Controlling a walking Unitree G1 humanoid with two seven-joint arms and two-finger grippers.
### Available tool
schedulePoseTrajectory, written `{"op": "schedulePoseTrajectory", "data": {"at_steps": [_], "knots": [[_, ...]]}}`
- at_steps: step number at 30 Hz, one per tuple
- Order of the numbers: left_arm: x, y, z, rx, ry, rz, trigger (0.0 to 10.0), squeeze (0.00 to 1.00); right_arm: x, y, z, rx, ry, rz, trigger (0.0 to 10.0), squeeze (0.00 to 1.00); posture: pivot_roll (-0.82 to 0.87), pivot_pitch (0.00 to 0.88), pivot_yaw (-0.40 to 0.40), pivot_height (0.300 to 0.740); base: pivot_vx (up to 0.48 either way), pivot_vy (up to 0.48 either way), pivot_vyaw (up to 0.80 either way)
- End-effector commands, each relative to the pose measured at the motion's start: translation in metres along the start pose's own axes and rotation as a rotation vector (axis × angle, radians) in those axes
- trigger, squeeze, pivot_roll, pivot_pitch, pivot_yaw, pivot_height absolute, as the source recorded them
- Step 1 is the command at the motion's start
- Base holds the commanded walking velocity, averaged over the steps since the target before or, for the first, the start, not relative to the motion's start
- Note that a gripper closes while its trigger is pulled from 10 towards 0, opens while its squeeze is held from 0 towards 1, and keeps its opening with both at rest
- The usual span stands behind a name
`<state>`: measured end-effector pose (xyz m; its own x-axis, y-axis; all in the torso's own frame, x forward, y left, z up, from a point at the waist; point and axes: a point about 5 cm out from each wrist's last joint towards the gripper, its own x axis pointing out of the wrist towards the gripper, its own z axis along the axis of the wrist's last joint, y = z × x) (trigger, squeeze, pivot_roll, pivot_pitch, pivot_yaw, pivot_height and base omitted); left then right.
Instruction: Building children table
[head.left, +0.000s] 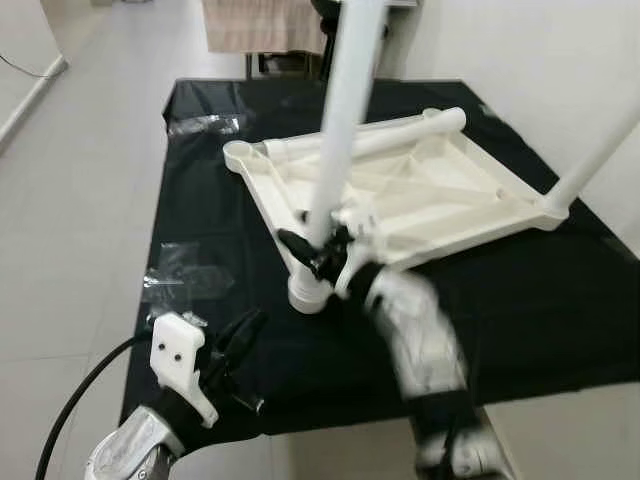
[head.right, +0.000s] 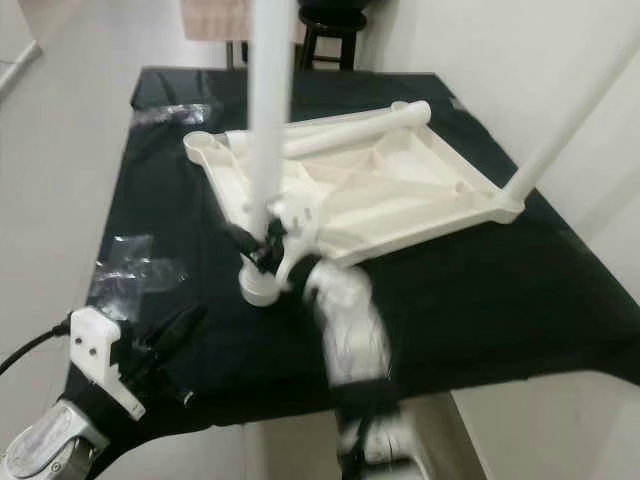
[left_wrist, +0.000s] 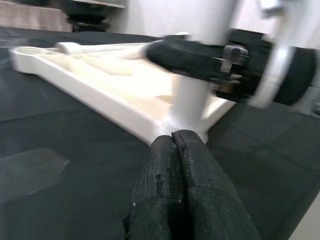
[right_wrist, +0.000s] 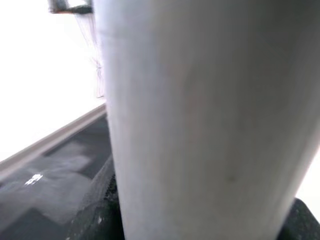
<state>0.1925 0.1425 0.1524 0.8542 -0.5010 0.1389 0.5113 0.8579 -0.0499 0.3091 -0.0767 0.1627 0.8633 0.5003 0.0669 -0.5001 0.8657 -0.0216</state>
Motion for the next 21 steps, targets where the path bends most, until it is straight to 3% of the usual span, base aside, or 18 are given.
{"op": "schedulePoseTrajectory", "data": {"at_steps": [1, 3, 7, 8, 9, 10, 11, 12, 14, 15, 16, 18, 19, 21], "knots": [[0.000, -0.002, 0.001, -0.008, 0.002, -0.018, 10.0, 0.00, -0.010, 0.008, -0.027, 0.032, 0.120, -0.040, 0.0, 0.00, 0.09, 0.134, -0.092, 0.740, 0.000, 0.000, 0.00], [0.002, -0.001, 0.000, -0.012, 0.003, -0.026, 10.0, 0.00, -0.001, 0.008, -0.024, 0.017, 0.108, 0.029, 0.0, 0.00, 0.10, 0.127, -0.106, 0.740, 0.000, 0.000, 0.00], [0.003, -0.001, -0.001, -0.012, 0.003, -0.028, 10.0, 0.00, 0.006, 0.004, -0.024, 0.009, 0.116, 0.036, 0.0, 0.00, 0.10, 0.124, -0.108, 0.740, 0.000, 0.000, 0.00], [0.004, -0.001, -0.001, -0.008, 0.001, -0.018, 10.0, 0.00, 0.007, 0.005, -0.023, -0.017, 0.145, 0.041, 10.0, 0.00, 0.11, 0.120, -0.111, 0.740, 0.000, 0.000, 0.00], [0.004, -0.001, -0.001, -0.008, 0.001, -0.018, 10.0, 0.00, 0.007, 0.005, -0.023, -0.017, 0.145, 0.041, 10.0, 0.00, 0.11, 0.120, -0.111, 0.740, 0.000, 0.000, 0.00], [0.004, -0.001, -0.001, -0.005, -0.001, -0.013, 10.0, 0.00, 0.009, 0.007, -0.021, 0.000, 0.141, 0.089, 10.0, 0.25, 0.11, 0.118, -0.114, 0.740, 0.000, 0.000, 0.00], [0.005, -0.002, -0.001, -0.004, -0.002, -0.010, 10.0, 0.00, 0.008, 0.011, -0.019, 0.015, 0.141, 0.102, 10.0, 0.25, 0.11, 0.117, -0.116, 0.740, 0.000, 0.000, 0.00], [0.005, -0.002, -0.001, -0.004, -0.002, -0.010, 10.0, 0.00, 0.009, 0.014, -0.015, 0.030, 0.135, 0.139, 10.0, 1.00, 0.11, 0.117, -0.116, 0.740, 0.000, 0.000, 0.00], [0.005, -0.002, -0.001, -0.005, -0.002, -0.010, 10.0, 0.00, 0.010, 0.016, -0.012, 0.039, 0.131, 0.161, 10.0, 1.00, 0.11, 0.117, -0.116, 0.740, 0.000, 0.000, 0.00], [0.005, -0.002, -0.001, -0.006, 0.000, -0.015, 10.0, 0.00, 0.016, 0.022, -0.001, 0.031, 0.105, 0.322, 10.0, 1.00, 0.11, 0.113, -0.114, 0.740, 0.000, 0.000, 0.00], [0.005, -0.002, -0.001, -0.006, 0.000, -0.015, 10.0, 0.00, 0.016, 0.022, -0.001, 0.031, 0.105, 0.322, 10.0, 1.00, 0.11, 0.113, -0.114, 0.740, 0.000, 0.000, 0.00], [0.006, -0.002, -0.003, -0.006, 0.003, -0.018, 10.0, 0.00, 0.017, 0.027, 0.006, -0.081, 0.103, 0.539, 10.0, 1.00, 0.11, 0.104, -0.114, 0.740, 0.000, 0.000, 0.00], [0.006, -0.002, -0.003, -0.006, 0.003, -0.018, 10.0, 0.00, 0.017, 0.029, 0.007, -0.106, 0.100, 0.617, 10.0, 0.88, 0.11, 0.104, -0.114, 0.740, 0.000, 0.000, 0.00], [0.006, -0.002, -0.003, -0.006, 0.004, -0.018, 10.0, 0.00, 0.016, 0.030, 0.009, -0.123, 0.094, 0.690, 10.0, 0.88, 0.11, 0.104, -0.114, 0.740, 0.000, 0.000, 0.00]]}}
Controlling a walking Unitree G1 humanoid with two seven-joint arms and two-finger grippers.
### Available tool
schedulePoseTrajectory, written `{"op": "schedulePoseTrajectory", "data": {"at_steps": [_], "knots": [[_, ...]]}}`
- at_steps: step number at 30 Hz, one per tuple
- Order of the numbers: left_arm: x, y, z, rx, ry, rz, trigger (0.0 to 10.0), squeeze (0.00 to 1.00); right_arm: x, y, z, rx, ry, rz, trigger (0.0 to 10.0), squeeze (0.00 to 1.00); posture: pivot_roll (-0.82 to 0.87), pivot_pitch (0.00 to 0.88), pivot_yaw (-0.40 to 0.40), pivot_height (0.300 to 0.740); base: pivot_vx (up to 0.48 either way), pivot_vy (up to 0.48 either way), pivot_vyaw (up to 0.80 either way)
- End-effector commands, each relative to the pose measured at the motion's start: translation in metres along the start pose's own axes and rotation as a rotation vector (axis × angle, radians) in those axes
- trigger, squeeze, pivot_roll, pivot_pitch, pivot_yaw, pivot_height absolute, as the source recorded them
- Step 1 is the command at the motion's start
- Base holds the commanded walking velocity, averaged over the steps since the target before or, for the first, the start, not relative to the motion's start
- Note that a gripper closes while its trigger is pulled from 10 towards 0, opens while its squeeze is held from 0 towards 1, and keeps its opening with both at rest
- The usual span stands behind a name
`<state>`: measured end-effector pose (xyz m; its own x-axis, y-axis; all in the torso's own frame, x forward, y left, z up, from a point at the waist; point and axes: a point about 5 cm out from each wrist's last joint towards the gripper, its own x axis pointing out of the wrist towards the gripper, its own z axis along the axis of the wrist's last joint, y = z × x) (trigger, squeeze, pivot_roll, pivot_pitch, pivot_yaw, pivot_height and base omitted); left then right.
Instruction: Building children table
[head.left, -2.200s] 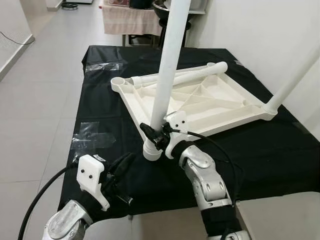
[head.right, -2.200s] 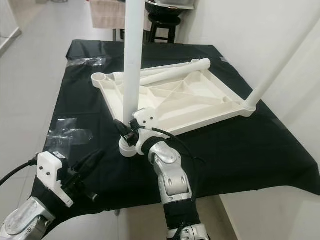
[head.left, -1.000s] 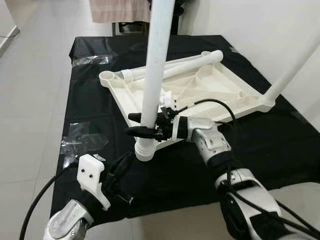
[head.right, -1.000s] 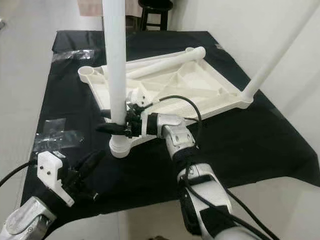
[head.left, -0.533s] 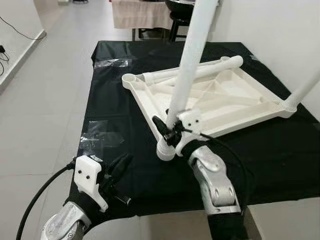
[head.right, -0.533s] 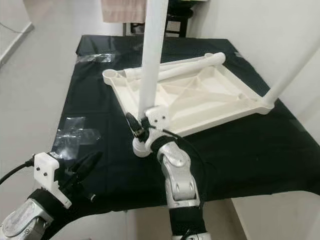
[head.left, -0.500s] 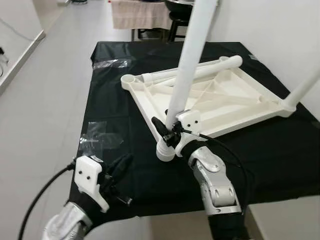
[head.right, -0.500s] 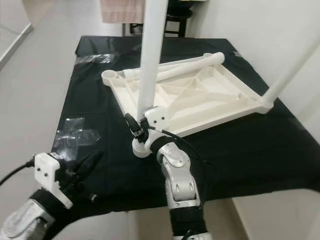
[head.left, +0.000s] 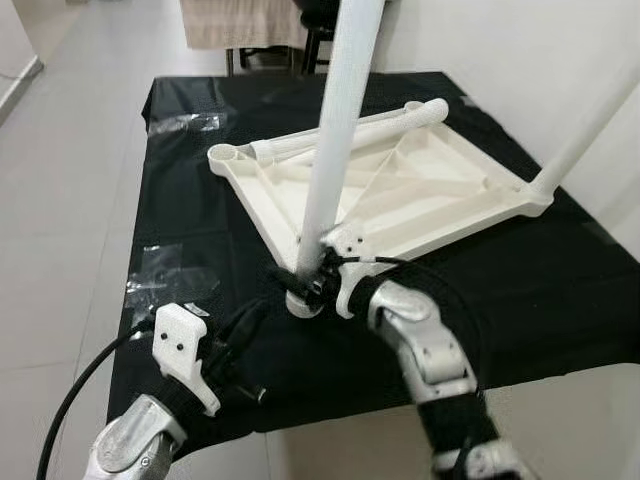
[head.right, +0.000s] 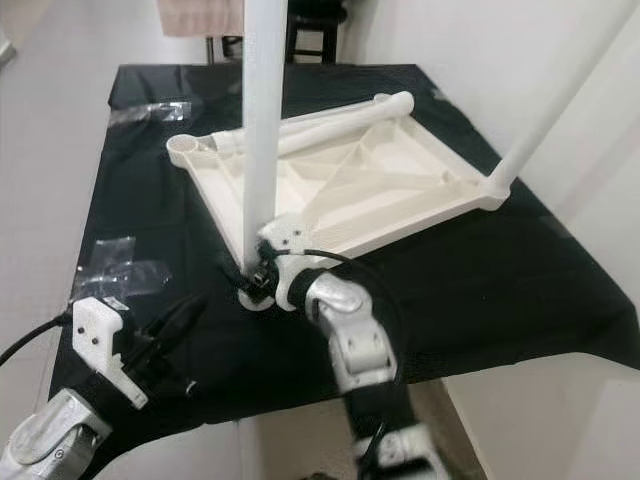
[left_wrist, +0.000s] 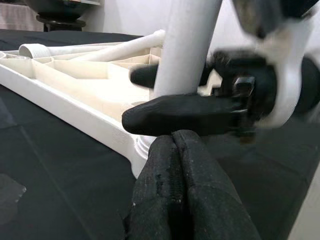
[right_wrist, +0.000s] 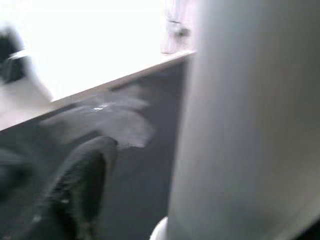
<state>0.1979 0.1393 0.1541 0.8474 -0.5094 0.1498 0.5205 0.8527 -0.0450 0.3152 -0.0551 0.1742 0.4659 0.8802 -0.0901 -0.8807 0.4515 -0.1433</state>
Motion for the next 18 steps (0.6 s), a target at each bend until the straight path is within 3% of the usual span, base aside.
{"op": "schedulePoseTrajectory", "data": {"at_steps": [1, 2, 5, 9, 14, 15, 18], "knots": [[0.000, -0.001, -0.004, -0.009, 0.014, -0.006, 10.0, 0.00, 0.008, 0.013, 0.000, -0.008, -0.018, 0.119, 10.0, 0.88, 0.11, 0.104, -0.114, 0.740, 0.000, 0.000, 0.00], [0.000, -0.001, -0.004, -0.009, 0.015, -0.006, 10.0, 0.00, 0.007, 0.010, 0.001, -0.008, -0.022, 0.222, 10.0, 0.00, 0.12, 0.100, -0.112, 0.740, 0.000, 0.000, 0.00], [0.000, -0.001, -0.005, -0.009, 0.017, -0.005, 10.0, 0.00, 0.005, 0.005, 0.002, -0.016, -0.022, 0.320, 10.0, 0.00, 0.12, 0.096, -0.111, 0.740, 0.000, 0.000, 0.00], [-0.001, -0.001, -0.006, -0.011, 0.022, -0.006, 10.0, 0.00, 0.008, -0.015, 0.006, 0.031, -0.003, 0.398, 10.0, 0.00, 0.13, 0.092, -0.104, 0.740, 0.000, 0.000, 0.00], [-0.001, -0.001, -0.006, -0.012, 0.024, -0.007, 10.0, 0.00, 0.006, -0.020, 0.009, 0.074, -0.013, 0.451, 10.0, 0.00, 0.13, 0.090, -0.102, 0.740, 0.000, 0.000, 0.00], [-0.001, -0.001, -0.006, -0.012, 0.024, -0.007, 10.0, 0.00, 0.003, -0.028, 0.008, 0.114, -0.015, 0.450, 0.0, 0.00, 0.13, 0.089, -0.105, 0.740, 0.000, 0.000, 0.00], [0.000, -0.001, -0.006, -0.012, 0.024, -0.007, 10.0, 0.00, -0.001, -0.035, 0.004, 0.126, -0.005, 0.440, 0.0, 0.00, 0.13, 0.089, -0.105, 0.740, 0.000, 0.000, 0.00]]}}
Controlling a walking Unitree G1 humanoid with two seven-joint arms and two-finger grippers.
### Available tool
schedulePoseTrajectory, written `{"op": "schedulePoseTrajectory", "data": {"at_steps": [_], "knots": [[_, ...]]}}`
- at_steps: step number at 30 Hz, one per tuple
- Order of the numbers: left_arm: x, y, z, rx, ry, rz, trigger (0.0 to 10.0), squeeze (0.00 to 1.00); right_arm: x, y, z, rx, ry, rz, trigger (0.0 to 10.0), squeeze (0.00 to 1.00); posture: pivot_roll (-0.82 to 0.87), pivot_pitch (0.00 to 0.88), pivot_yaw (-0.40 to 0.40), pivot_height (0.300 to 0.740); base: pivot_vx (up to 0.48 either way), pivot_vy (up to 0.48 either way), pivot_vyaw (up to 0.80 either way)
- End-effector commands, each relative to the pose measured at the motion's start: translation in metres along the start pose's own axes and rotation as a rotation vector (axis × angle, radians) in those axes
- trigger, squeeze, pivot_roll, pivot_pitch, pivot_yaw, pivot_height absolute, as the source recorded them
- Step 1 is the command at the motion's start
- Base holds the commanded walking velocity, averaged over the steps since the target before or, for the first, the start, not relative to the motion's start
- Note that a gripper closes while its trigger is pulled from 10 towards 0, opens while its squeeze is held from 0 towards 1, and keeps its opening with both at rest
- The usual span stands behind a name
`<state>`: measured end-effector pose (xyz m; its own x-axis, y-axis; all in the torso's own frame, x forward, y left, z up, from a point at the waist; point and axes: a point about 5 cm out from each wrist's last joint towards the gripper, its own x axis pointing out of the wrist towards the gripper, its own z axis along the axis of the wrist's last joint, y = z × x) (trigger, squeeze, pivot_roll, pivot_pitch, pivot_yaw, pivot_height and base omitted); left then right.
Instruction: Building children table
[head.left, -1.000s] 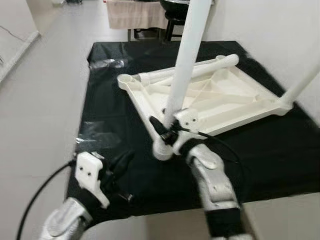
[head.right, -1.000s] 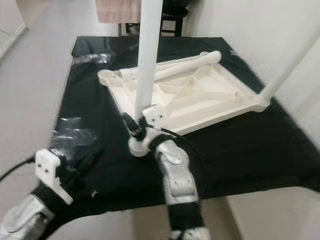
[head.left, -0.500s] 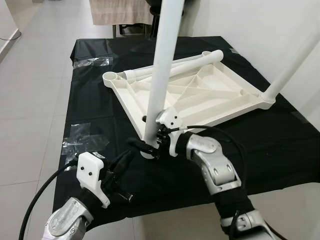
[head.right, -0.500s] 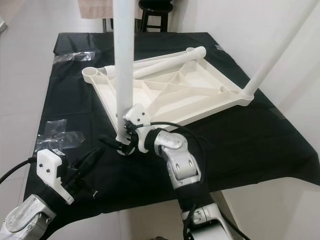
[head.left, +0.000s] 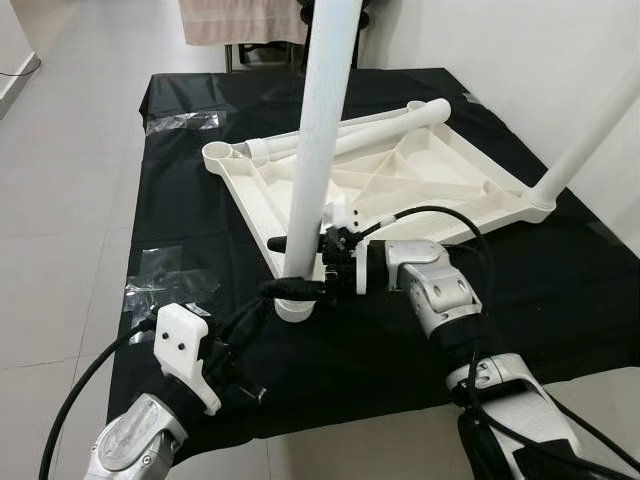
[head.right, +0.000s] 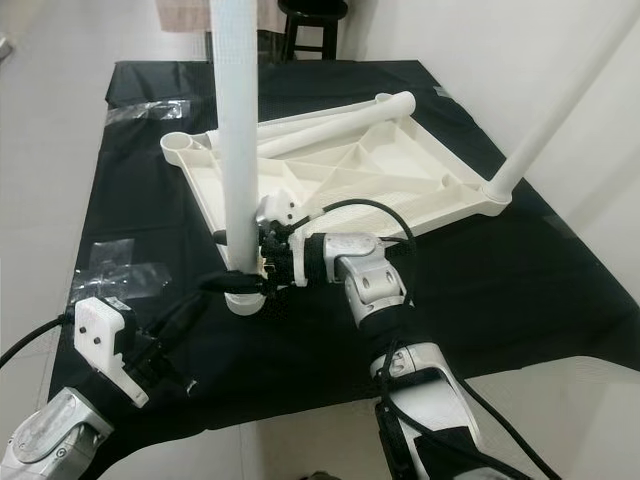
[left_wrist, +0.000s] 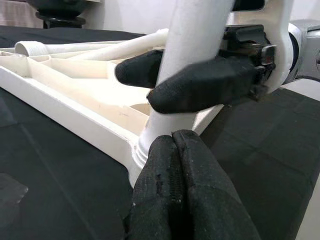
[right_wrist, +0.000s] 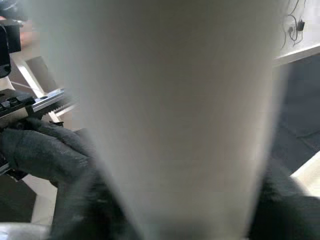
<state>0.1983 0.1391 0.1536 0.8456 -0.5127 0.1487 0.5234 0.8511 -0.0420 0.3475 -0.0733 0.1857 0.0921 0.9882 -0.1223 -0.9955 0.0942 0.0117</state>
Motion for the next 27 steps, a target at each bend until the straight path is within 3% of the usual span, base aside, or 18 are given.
{"op": "schedulePoseTrajectory", "data": {"at_steps": [1, 7, 9, 11, 12, 13, 14, 15, 17, 18, 19, 21, 22, 27], "knots": [[-0.001, -0.002, -0.006, -0.015, 0.023, -0.004, 10.0, 0.00, -0.001, 0.002, -0.004, 0.014, -0.013, 0.038, 0.0, 0.00, 0.13, 0.092, -0.104, 0.740, 0.000, 0.000, 0.00], [-0.001, -0.003, -0.005, -0.016, 0.020, -0.005, 10.0, 0.00, -0.014, 0.002, -0.016, -0.016, 0.021, -0.066, 0.0, 0.00, 0.13, 0.100, -0.106, 0.740, 0.000, 0.000, 0.00], [-0.002, -0.003, -0.003, -0.016, 0.017, -0.005, 10.0, 0.00, -0.031, 0.005, -0.027, -0.044, 0.055, -0.248, 0.0, 0.00, 0.11, 0.120, -0.111, 0.740, 0.000, 0.000, 0.00], [-0.002, -0.003, -0.003, -0.016, 0.017, -0.005, 10.0, 0.00, -0.031, 0.005, -0.027, -0.044, 0.055, -0.248, 0.0, 0.00, 0.11, 0.120, -0.111, 0.740, 0.000, 0.000, 0.00], [-0.003, -0.003, -0.002, -0.016, 0.016, -0.005, 10.0, 0.00, -0.038, 0.007, -0.031, -0.038, 0.054, -0.408, 0.0, 0.00, 0.10, 0.125, -0.111, 0.740, 0.000, 0.000, 0.00], [-0.003, -0.003, -0.002, -0.016, 0.016, -0.005, 10.0, 0.00, -0.038, 0.007, -0.031, -0.038, 0.054, -0.408, 0.0, 0.00, 0.10, 0.125, -0.111, 0.740, 0.000, 0.000, 0.00], [-0.005, -0.002, -0.001, -0.017, 0.015, -0.004, 10.0, 0.00, -0.040, 0.005, -0.029, -0.032, 0.001, -0.778, 0.0, 0.00, 0.08, 0.136, -0.098, 0.740, 0.000, 0.000, 0.00], [-0.005, -0.002, -0.001, -0.017, 0.015, -0.004, 10.0, 0.00, -0.040, 0.005, -0.029, -0.032, 0.001, -0.778, 0.0, 0.00, 0.08, 0.136, -0.098, 0.740, 0.000, 0.000, 0.00], [-0.006, -0.001, 0.001, -0.021, 0.013, -0.005, 10.0, 0.00, -0.014, 0.048, -0.040, 0.023, -0.032, -0.937, 0.0, 0.00, 0.08, 0.144, -0.092, 0.740, 0.000, 0.000, 0.00], [-0.006, -0.001, 0.001, -0.021, 0.013, -0.005, 10.0, 0.00, -0.014, 0.048, -0.040, 0.023, -0.032, -0.937, 0.0, 0.00, 0.08, 0.144, -0.092, 0.740, 0.000, 0.000, 0.00], [-0.005, -0.001, 0.001, -0.022, 0.014, -0.006, 10.0, 0.00, -0.003, 0.058, -0.043, 0.002, -0.013, -0.912, 0.0, 0.00, 0.08, 0.132, -0.086, 0.740, 0.000, 0.000, 0.00], [-0.005, -0.001, 0.001, -0.022, 0.014, -0.006, 10.0, 0.00, -0.003, 0.058, -0.043, 0.002, -0.013, -0.912, 0.0, 0.00, 0.08, 0.132, -0.086, 0.740, 0.000, 0.000, 0.00], [-0.005, -0.001, 0.000, -0.024, 0.016, -0.011, 10.0, 0.00, 0.000, 0.052, -0.042, -0.047, 0.005, -0.873, 0.0, 0.00, 0.09, 0.129, -0.097, 0.740, 0.000, 0.000, 0.00], [-0.004, -0.002, 0.000, -0.026, 0.016, -0.013, 10.0, 0.00, -0.001, 0.048, -0.040, -0.041, 0.004, -0.883, 0.0, 0.00, 0.09, 0.129, -0.099, 0.740, 0.000, 0.000, 0.00]]}}
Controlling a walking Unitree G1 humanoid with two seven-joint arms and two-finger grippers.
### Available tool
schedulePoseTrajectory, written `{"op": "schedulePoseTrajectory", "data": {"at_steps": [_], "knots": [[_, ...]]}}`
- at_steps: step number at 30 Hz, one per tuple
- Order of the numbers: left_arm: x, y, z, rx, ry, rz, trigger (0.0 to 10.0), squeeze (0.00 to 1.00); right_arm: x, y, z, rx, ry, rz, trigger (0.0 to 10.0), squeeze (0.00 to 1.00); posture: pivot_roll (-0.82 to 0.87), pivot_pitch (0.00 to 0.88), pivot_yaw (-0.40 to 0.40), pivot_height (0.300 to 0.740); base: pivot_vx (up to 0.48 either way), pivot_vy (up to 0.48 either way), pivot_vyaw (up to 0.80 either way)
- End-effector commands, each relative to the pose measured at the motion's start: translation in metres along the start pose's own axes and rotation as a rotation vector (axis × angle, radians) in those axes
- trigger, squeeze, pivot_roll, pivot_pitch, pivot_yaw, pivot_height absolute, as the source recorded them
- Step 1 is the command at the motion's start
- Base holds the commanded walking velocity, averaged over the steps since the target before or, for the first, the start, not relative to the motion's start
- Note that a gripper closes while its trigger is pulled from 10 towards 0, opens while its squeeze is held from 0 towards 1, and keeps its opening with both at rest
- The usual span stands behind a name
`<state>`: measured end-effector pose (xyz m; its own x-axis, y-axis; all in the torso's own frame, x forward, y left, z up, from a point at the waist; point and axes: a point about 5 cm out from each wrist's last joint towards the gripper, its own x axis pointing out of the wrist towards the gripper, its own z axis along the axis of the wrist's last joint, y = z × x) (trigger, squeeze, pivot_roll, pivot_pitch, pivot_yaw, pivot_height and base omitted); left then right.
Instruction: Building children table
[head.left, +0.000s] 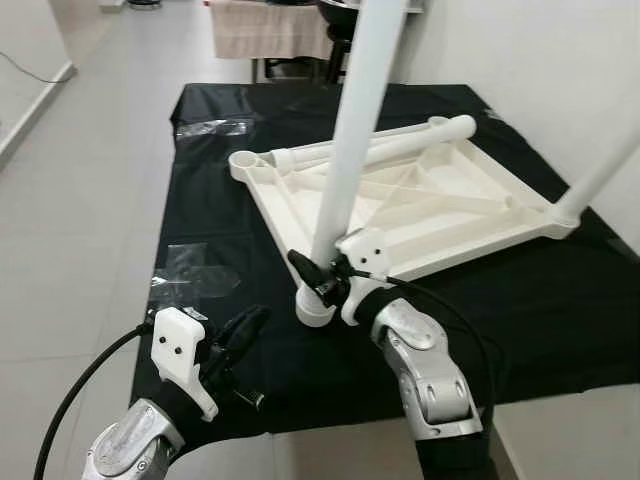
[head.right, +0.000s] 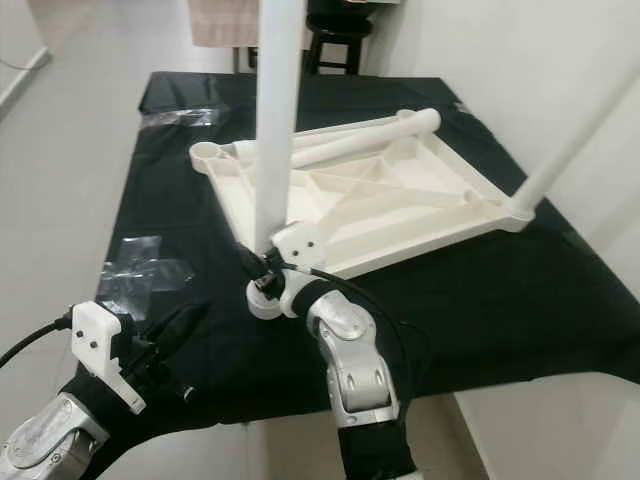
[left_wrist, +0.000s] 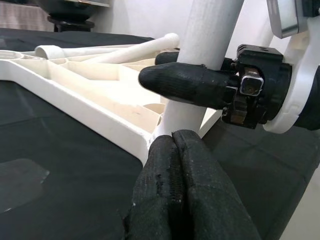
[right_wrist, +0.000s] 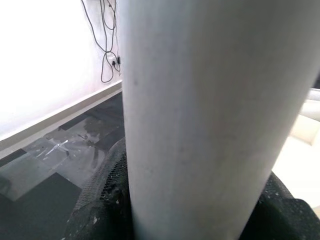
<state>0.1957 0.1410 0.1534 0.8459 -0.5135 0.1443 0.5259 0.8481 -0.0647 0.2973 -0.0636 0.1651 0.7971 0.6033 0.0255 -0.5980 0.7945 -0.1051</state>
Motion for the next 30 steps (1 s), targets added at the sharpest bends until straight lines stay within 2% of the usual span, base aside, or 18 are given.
{"op": "schedulePoseTrajectory", "data": {"at_steps": [1, 2, 3, 4, 5, 6, 8, 10, 11, 12, 13, 14, 19, 21, 22, 24, 25, 30], "knots": [[-0.001, -0.002, -0.001, -0.002, 0.010, -0.008, 10.0, 0.00, -0.006, -0.008, -0.018, -0.008, 0.117, -0.060, 4.6, 0.00, 0.10, 0.128, -0.106, 0.740, 0.000, 0.000, 0.00], [-0.001, -0.002, -0.001, -0.002, 0.010, -0.008, 10.0, 0.00, -0.006, -0.008, -0.018, -0.008, 0.117, -0.060, 4.6, 0.00, 0.10, 0.128, -0.106, 0.740, 0.000, 0.000, 0.00], [-0.001, -0.001, -0.001, 0.000, 0.009, -0.005, 10.0, 0.00, -0.005, -0.003, -0.016, 0.014, 0.123, -0.014, 10.0, 0.00, 0.10, 0.126, -0.108, 0.740, 0.000, 0.000, 0.00], [0.000, -0.001, -0.001, 0.001, 0.007, -0.001, 10.0, 0.00, -0.002, -0.002, -0.013, -0.004, 0.142, 0.088, 10.0, 1.00, 0.10, 0.124, -0.108, 0.740, 0.000, 0.000, 0.00], [0.000, -0.001, -0.001, 0.001, 0.007, -0.002, 10.0, 0.00, 0.000, -0.001, -0.012, -0.006, 0.147, 0.161, 10.0, 1.00, 0.10, 0.121, -0.108, 0.740, 0.000, 0.000, 0.00], [0.000, -0.001, -0.001, 0.001, 0.007, -0.002, 10.0, 0.00, 0.000, -0.001, -0.012, -0.006, 0.147, 0.161, 10.0, 1.00, 0.10, 0.121, -0.108, 0.740, 0.000, 0.000, 0.00], [0.000, -0.001, -0.002, -0.001, 0.008, -0.004, 10.0, 0.00, 0.002, -0.002, -0.005, -0.033, 0.117, 0.293, 10.0, 1.00, 0.10, 0.118, -0.108, 0.740, 0.000, 0.000, 0.00], [0.001, -0.001, -0.002, -0.002, 0.008, -0.005, 10.0, 0.00, 0.003, -0.003, -0.002, -0.046, 0.102, 0.342, 10.0, 1.00, 0.10, 0.117, -0.107, 0.740, 0.000, 0.000, 0.00], [0.001, -0.001, -0.002, -0.002, 0.008, -0.005, 10.0, 0.00, 0.004, -0.006, 0.003, -0.056, 0.069, 0.407, 10.0, 0.93, 0.10, 0.115, -0.108, 0.740, 0.000, 0.000, 0.00], [0.001, -0.001, -0.002, -0.002, 0.008, -0.005, 10.0, 0.00, 0.004, -0.006, 0.003, -0.056, 0.069, 0.407, 10.0, 0.93, 0.10, 0.115, -0.108, 0.740, 0.000, 0.000, 0.00], [0.002, -0.001, -0.002, -0.002, 0.007, -0.006, 10.0, 0.00, 0.006, -0.012, 0.008, -0.031, 0.039, 0.482, 10.0, 0.00, 0.11, 0.114, -0.112, 0.740, 0.000, 0.000, 0.00], [0.002, -0.002, -0.002, -0.001, 0.006, -0.006, 10.0, 0.00, 0.010, -0.023, 0.013, 0.012, 0.011, 0.596, 10.0, 0.00, 0.12, 0.112, -0.115, 0.740, 0.000, 0.000, 0.00], [0.002, -0.002, -0.003, 0.000, 0.006, -0.003, 10.0, 0.00, 0.016, -0.034, 0.011, 0.026, 0.067, 0.752, 10.0, 0.00, 0.12, 0.109, -0.119, 0.740, 0.000, 0.000, 0.00], [0.002, -0.002, -0.003, 0.000, 0.006, -0.002, 10.0, 0.00, 0.018, -0.036, 0.011, 0.028, 0.081, 0.777, 10.0, 0.00, 0.12, 0.109, -0.119, 0.740, 0.000, 0.000, 0.00], [0.003, -0.002, -0.003, 0.000, 0.006, -0.002, 10.0, 0.00, 0.022, -0.039, 0.012, 0.047, 0.089, 0.802, 6.4, 0.00, 0.13, 0.106, -0.119, 0.740, 0.000, 0.000, 0.00], [0.003, -0.003, -0.003, 0.000, 0.007, -0.002, 10.0, 0.00, 0.024, -0.040, 0.013, 0.061, 0.093, 0.819, 6.4, 0.00, 0.13, 0.106, -0.119, 0.740, 0.000, 0.000, 0.00], [0.003, -0.003, -0.004, 0.000, 0.008, -0.002, 10.0, 0.00, 0.027, -0.042, 0.013, 0.074, 0.103, 0.836, 0.0, 0.00, 0.13, 0.105, -0.121, 0.740, 0.000, 0.000, 0.00], [0.003, -0.004, -0.004, 0.000, 0.008, -0.003, 10.0, 0.00, 0.030, -0.047, 0.012, 0.101, 0.111, 0.860, 0.0, 0.00, 0.13, 0.104, -0.122, 0.740, 0.000, 0.000, 0.00]]}}
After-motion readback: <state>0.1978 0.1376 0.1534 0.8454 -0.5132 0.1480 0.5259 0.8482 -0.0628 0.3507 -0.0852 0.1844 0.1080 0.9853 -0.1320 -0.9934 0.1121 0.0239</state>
